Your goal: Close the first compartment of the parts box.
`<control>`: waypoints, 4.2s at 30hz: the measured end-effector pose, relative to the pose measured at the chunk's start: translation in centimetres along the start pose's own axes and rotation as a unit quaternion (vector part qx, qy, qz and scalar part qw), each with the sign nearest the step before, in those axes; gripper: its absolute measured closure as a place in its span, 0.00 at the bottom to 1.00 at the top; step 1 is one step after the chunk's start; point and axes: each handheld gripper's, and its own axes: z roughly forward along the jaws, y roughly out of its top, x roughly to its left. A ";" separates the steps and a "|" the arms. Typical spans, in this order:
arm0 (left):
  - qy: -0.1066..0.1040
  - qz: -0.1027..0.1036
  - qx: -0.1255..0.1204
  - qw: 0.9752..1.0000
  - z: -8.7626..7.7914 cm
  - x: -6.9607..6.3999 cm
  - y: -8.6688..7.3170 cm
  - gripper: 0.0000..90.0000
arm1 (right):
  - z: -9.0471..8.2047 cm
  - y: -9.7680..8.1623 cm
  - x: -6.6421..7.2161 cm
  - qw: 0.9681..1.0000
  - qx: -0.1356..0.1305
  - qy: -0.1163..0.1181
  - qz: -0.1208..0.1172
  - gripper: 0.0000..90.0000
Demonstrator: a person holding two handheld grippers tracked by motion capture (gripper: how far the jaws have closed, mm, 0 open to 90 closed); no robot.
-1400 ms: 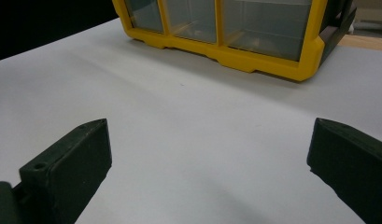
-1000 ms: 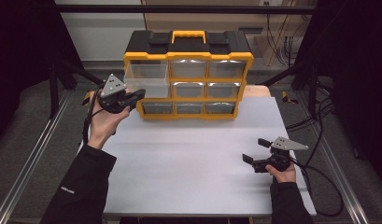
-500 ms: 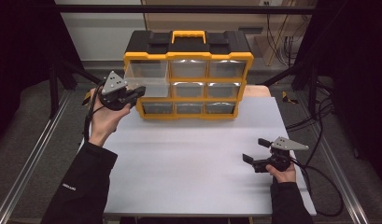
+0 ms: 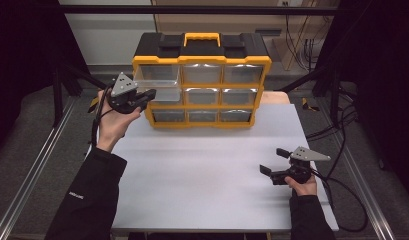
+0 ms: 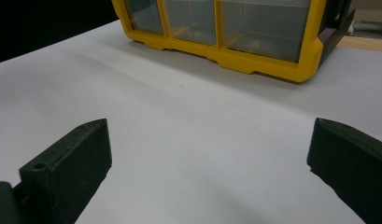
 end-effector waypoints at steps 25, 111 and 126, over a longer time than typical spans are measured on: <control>0.009 0.009 0.010 1.000 1.5 1.0 0.7 1.00 | 0.0 0.0 0.0 1.000 0.000 -0.001 0.000 0.01; 0.012 -0.015 -0.014 1.000 3.4 2.5 1.0 0.88 | 0.0 0.0 0.0 1.000 -0.002 0.001 -0.001 0.01; -0.034 -0.053 -0.024 0.998 0.7 0.7 -1.2 0.19 | 0.0 0.0 0.0 1.000 -0.002 0.002 0.000 0.01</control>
